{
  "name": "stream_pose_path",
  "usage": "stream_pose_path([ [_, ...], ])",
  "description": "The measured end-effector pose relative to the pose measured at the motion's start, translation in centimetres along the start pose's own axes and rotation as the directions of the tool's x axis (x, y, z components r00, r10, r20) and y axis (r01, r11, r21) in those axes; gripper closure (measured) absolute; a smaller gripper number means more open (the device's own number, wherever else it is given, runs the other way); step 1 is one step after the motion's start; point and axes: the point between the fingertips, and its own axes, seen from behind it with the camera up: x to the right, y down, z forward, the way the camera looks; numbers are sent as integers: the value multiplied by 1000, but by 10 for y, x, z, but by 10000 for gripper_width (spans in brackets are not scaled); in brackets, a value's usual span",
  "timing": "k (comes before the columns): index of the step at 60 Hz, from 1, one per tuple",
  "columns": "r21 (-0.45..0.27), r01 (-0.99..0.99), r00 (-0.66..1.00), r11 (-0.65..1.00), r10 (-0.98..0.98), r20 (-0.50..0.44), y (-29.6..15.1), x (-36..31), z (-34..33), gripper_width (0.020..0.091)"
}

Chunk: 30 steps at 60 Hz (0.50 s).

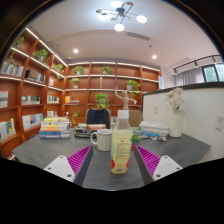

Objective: Pour water

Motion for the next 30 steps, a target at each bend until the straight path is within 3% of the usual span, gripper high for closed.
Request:
stream_pose_path([
  [12,-25,8,1000,1000,-7,31,13,10,47,252],
  [26,-57,4,1000,998,-4,-8,27,26,95,250],
  [30,-80,-10,1000,997,11,12,38,24,104,303],
])
